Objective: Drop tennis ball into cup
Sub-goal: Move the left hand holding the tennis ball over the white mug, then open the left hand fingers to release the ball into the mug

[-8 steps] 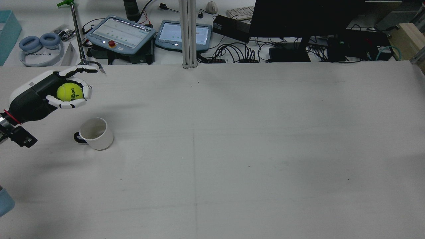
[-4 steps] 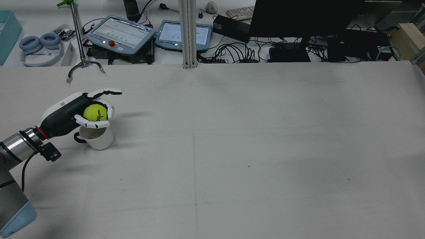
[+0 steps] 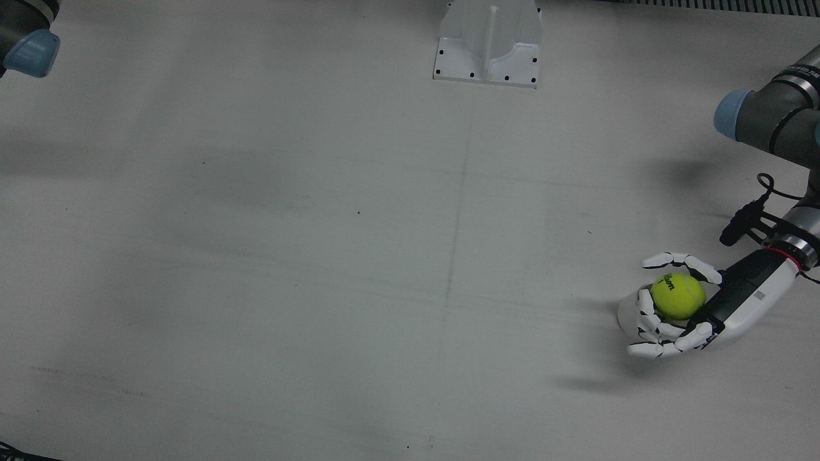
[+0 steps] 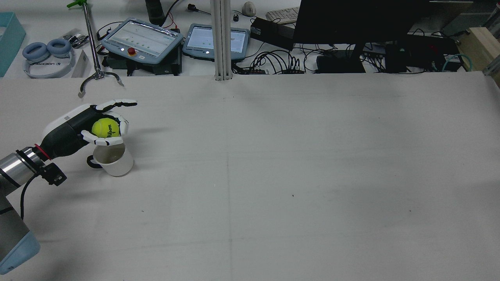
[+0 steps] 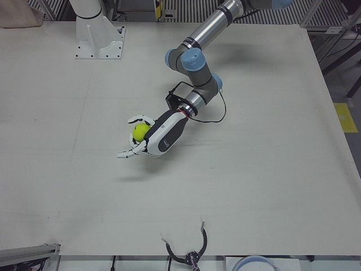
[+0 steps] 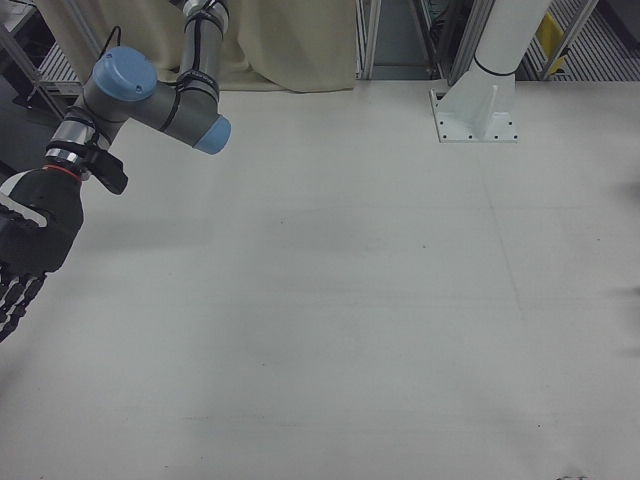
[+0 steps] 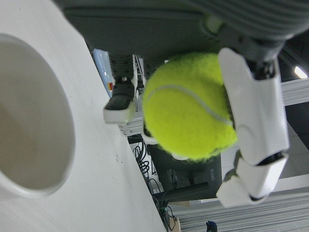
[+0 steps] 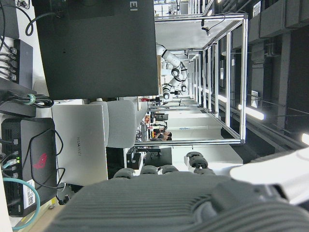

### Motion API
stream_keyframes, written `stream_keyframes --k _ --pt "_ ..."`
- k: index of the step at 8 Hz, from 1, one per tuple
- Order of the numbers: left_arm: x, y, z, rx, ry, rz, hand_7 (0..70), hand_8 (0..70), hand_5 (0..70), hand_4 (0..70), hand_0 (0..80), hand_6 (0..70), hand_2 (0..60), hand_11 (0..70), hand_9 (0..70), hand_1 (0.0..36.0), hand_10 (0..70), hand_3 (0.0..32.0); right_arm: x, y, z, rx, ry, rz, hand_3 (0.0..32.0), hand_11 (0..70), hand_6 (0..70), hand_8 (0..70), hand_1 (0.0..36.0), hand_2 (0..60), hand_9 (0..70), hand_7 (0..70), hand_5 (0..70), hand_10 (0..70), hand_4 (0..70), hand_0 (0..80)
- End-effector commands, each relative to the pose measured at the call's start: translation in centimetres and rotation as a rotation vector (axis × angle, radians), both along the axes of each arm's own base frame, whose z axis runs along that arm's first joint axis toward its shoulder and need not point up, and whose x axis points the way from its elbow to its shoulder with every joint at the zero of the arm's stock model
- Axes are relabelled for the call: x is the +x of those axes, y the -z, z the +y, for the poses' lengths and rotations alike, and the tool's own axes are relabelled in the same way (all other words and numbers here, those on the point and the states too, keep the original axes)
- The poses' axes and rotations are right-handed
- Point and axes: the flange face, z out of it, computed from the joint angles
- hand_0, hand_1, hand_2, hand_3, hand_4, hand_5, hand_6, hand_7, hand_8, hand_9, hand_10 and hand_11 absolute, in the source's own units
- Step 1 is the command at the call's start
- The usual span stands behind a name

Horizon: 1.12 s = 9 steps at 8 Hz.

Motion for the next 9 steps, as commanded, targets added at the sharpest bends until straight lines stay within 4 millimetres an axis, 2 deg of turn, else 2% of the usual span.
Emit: stream_keyframes --k 1,2,3,4,7,8,9 --pt "-0.97 -1.46 0.64 -0.011 0.006 -0.005 23.9 20.8 13.4 12.2 47.2 44.5 32.6 22.5 20.8 15.9 14.6 0.0 0.0 0.0 0.0 0.0 0.0 0.0 0.0 0.0 0.0 0.0 0.0 0.0 0.0 0.0 0.0 0.0 0.0 0.0" --pt "-1.04 -1.45 0.59 -0.01 0.008 -0.003 7.7 9.7 8.8 8.5 45.7 25.7 30.5 5.2 7.5 15.0 2.8 0.0 0.0 0.0 0.0 0.0 0.0 0.0 0.0 0.0 0.0 0.0 0.0 0.0 0.0 0.0 0.0 0.0 0.0 0.0" --pt "-1.08 -1.52 0.63 -0.01 0.008 -0.003 2.3 7.2 8.1 7.2 42.7 25.9 28.7 0.2 3.8 12.8 0.0 0.0 0.0 0.0 0.0 0.0 0.0 0.0 0.0 0.0 0.0 0.0 0.0 0.0 0.0 0.0 0.0 0.0 0.0 0.0" --pt "-1.07 -1.42 0.63 -0.008 0.008 -0.001 1.9 6.1 7.0 6.3 41.1 21.7 27.8 0.0 3.4 12.1 0.0 0.0 0.0 0.0 0.0 0.0 0.0 0.0 0.0 0.0 0.0 0.0 0.0 0.0 0.0 0.0 0.0 0.0 0.0 0.0" --pt "-0.84 -1.24 0.64 -0.006 0.005 0.001 2.7 5.1 6.0 6.4 40.1 17.8 27.8 0.0 2.9 11.9 0.0 0.0 0.0 0.0 0.0 0.0 0.0 0.0 0.0 0.0 0.0 0.0 0.0 0.0 0.0 0.0 0.0 0.0 0.0 0.0" --pt "-0.83 -1.32 0.63 -0.007 0.004 0.0 2.9 4.1 5.2 6.0 39.8 13.8 26.9 0.0 2.5 11.9 0.0 0.0 0.0 0.0 0.0 0.0 0.0 0.0 0.0 0.0 0.0 0.0 0.0 0.0 0.0 0.0 0.0 0.0 0.0 0.0" --pt "-1.32 -1.17 0.37 -0.007 0.012 0.005 0.7 6.2 7.5 5.4 38.8 27.1 26.9 0.0 2.2 10.1 0.0 0.0 0.0 0.08 -0.02 0.002 0.0 0.0 0.0 0.0 0.0 0.0 0.0 0.0 0.0 0.0 0.0 0.0 0.0 0.0"
